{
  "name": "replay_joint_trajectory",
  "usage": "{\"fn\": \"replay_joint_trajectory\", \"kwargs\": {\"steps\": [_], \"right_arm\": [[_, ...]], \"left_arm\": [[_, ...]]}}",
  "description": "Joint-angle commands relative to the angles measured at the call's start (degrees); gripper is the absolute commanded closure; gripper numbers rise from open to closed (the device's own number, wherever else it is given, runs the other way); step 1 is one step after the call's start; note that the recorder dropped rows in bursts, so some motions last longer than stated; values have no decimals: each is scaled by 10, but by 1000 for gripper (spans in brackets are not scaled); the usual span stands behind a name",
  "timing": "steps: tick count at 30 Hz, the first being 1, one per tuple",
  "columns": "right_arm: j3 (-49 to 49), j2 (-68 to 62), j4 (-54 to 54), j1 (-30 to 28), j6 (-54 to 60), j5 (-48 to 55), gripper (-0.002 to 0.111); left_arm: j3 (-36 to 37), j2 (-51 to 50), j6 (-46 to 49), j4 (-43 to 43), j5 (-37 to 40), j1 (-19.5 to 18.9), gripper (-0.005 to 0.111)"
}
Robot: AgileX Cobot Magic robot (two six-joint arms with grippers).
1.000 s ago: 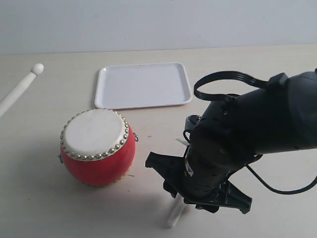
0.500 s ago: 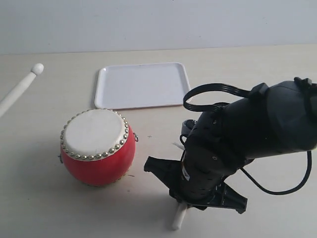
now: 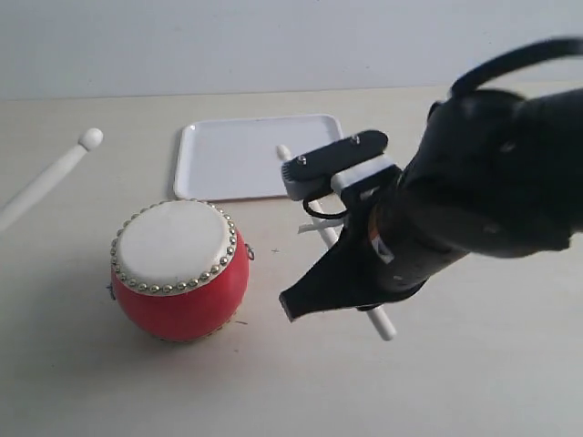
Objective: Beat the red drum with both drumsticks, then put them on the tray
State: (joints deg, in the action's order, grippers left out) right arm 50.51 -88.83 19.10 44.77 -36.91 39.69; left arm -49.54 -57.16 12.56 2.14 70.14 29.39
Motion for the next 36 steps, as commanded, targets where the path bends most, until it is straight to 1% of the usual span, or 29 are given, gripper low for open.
{"fn": "replay_joint_trajectory", "kwargs": {"steps": [1, 3, 6, 9, 13, 17, 21, 25, 32, 36], "right_arm": [[53, 54, -132, 1, 343, 119, 108], [86, 55, -182, 1, 417, 182, 108], [123, 38, -234, 1, 468, 257, 108], [145, 16, -226, 1, 474, 303, 108], [173, -4, -197, 1, 474, 303, 108], [224, -5, -183, 1, 455, 303, 108], [276, -10, -182, 1, 454, 303, 108], [275, -41, -182, 1, 443, 303, 108], [230, -123, -188, 1, 428, 303, 108], [236, -120, -187, 1, 427, 303, 108]], "left_arm": [[-14, -23, 59, -11, -2, -1, 107], [-20, -42, 74, -11, -2, -1, 107], [-25, -75, 94, 0, -2, -1, 107], [-25, -110, 98, 29, -2, -1, 107], [-25, -143, 97, 33, -2, -1, 107], [-22, -163, 97, 33, -2, -1, 107], [0, -182, 97, 32, -2, -1, 107], [9, -191, 98, 40, -2, -1, 107], [-44, -166, 64, 64, -2, -1, 107], [-50, -149, 65, 68, -2, -1, 107]]}}
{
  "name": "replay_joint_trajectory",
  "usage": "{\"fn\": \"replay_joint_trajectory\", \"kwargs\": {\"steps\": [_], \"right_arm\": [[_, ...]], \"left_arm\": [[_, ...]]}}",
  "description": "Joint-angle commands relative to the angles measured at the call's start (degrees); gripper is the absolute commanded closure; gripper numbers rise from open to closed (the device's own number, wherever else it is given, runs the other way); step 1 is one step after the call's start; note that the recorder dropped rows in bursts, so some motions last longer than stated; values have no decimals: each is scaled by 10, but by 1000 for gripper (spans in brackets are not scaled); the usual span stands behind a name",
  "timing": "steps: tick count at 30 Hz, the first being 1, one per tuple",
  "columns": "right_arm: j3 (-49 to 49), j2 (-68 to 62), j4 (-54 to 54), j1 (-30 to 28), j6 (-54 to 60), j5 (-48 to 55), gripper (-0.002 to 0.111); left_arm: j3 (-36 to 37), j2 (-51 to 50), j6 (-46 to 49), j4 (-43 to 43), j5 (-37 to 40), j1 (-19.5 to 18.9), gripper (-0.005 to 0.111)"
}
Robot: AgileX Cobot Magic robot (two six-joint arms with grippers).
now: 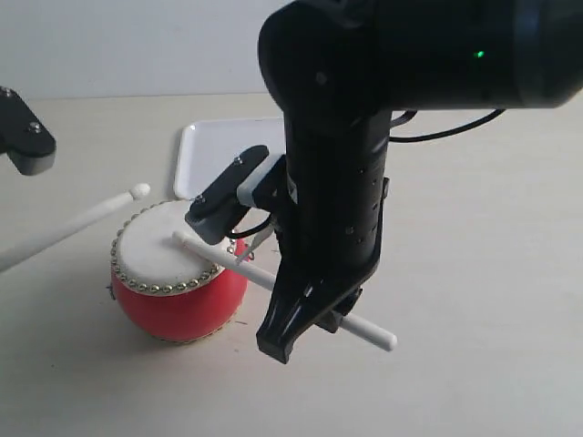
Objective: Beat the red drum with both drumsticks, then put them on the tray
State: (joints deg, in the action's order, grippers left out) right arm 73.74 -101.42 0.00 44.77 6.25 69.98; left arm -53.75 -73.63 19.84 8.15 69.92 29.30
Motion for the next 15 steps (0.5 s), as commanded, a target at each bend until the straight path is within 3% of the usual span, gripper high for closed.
{"fn": "replay_joint_trajectory", "kwargs": {"steps": [1, 8, 15], "right_arm": [[8, 15, 10, 1, -11, 0, 108], [70, 102, 37, 1, -34, 0, 108], [64, 102, 36, 1, -34, 0, 108]], "left_arm": [[-5, 14, -7, 7, 0, 0, 107], [38, -59, 13, -28, 0, 0, 107], [16, -73, -1, -20, 0, 0, 107]]}}
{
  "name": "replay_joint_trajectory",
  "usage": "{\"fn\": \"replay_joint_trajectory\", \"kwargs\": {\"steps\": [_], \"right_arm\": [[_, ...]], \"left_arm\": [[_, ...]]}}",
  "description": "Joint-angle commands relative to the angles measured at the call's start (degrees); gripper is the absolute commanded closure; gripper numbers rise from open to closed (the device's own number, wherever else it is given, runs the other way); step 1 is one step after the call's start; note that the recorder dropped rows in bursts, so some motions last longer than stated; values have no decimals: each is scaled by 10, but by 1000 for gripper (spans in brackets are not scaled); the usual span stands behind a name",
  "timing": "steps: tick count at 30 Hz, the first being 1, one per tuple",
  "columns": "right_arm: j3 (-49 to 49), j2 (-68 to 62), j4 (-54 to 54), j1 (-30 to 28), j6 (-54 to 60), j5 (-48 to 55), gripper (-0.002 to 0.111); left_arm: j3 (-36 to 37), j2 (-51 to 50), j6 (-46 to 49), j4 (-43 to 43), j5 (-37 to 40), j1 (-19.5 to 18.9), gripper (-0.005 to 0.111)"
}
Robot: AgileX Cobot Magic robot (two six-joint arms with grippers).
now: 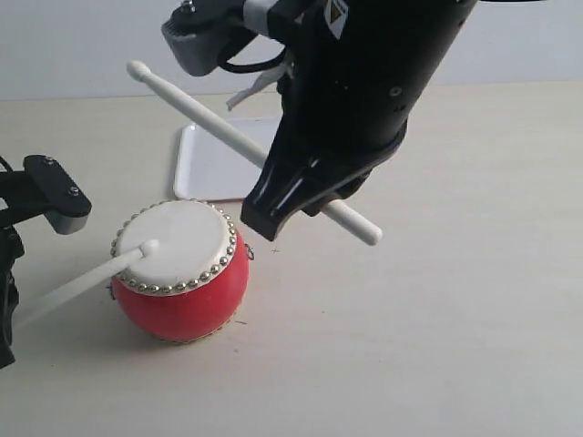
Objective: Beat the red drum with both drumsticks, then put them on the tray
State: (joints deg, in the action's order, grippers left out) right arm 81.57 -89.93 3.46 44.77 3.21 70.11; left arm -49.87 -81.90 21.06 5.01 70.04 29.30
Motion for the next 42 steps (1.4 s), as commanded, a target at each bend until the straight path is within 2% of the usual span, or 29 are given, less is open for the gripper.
{"fn": "replay_joint_trajectory", "kwargs": {"steps": [1, 6, 10, 22, 27, 35, 42], "right_arm": [[-23, -22, -4, 1, -4, -1, 108], [-71, -82, -21, 1, -3, -1, 108], [-87, -117, -21, 1, -2, -1, 108], [9, 12, -17, 1, -3, -1, 108], [9, 7, -6, 1, -4, -1, 108], [-73, -110, -64, 1, 0, -1, 108], [-70, -113, -64, 1, -3, -1, 108]], "left_arm": [[-34, 19, -21, 20, -1, 0, 107], [-80, 70, -24, 24, -1, 0, 107], [-87, 90, -18, 24, -1, 0, 107], [21, -8, -17, -3, -1, 0, 107], [-21, -3, -43, 6, -1, 0, 107], [-112, 79, -57, 10, -1, 0, 107], [-97, 83, -48, 7, -1, 0, 107]]}}
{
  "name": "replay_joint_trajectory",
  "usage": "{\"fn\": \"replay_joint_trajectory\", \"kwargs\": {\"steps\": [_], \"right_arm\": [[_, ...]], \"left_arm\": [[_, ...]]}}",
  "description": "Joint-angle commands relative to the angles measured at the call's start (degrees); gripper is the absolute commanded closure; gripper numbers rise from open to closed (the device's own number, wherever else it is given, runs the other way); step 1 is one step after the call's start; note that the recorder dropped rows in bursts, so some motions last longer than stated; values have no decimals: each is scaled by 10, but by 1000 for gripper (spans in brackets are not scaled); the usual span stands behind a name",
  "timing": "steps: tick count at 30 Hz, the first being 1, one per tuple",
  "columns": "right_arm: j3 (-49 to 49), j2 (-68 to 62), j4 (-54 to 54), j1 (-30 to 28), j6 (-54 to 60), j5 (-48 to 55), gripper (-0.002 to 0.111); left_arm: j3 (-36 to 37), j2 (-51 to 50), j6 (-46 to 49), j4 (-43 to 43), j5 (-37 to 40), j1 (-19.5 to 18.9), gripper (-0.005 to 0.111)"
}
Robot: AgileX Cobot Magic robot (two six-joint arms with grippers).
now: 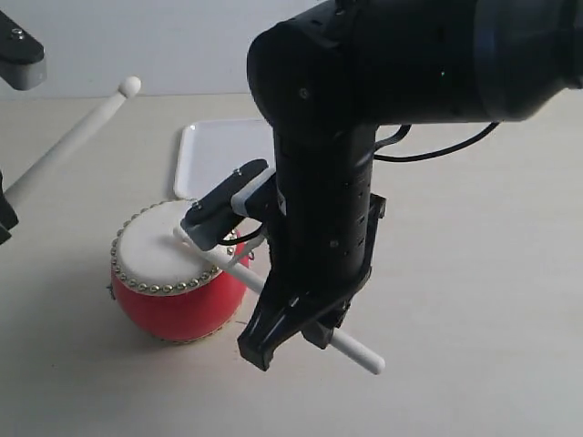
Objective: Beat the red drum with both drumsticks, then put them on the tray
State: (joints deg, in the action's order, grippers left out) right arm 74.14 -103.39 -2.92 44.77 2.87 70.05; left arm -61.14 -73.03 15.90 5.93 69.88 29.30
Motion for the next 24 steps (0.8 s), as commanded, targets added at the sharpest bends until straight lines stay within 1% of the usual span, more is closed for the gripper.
{"fn": "replay_joint_trajectory", "kwargs": {"steps": [1, 5, 8, 13, 16, 18, 24], "right_arm": [[8, 32, 1, 1, 0, -1, 108], [36, 94, 11, 1, -6, -1, 108], [60, 136, 38, 1, -21, -1, 108], [74, 166, 69, 1, -46, -1, 108], [74, 167, 78, 1, -46, -1, 108], [74, 167, 91, 1, -46, -1, 108], [74, 167, 191, 1, -66, -1, 108]], "left_arm": [[27, -11, 9, -4, 1, 0, 107], [80, -48, 9, -7, 1, 0, 107], [110, -75, 15, -23, 1, 0, 107], [121, -102, 24, -50, 1, 0, 107], [105, -97, 18, -42, 1, 0, 107], [81, -82, 8, -33, 1, 0, 107], [-32, -36, 2, -15, 1, 0, 107]]}}
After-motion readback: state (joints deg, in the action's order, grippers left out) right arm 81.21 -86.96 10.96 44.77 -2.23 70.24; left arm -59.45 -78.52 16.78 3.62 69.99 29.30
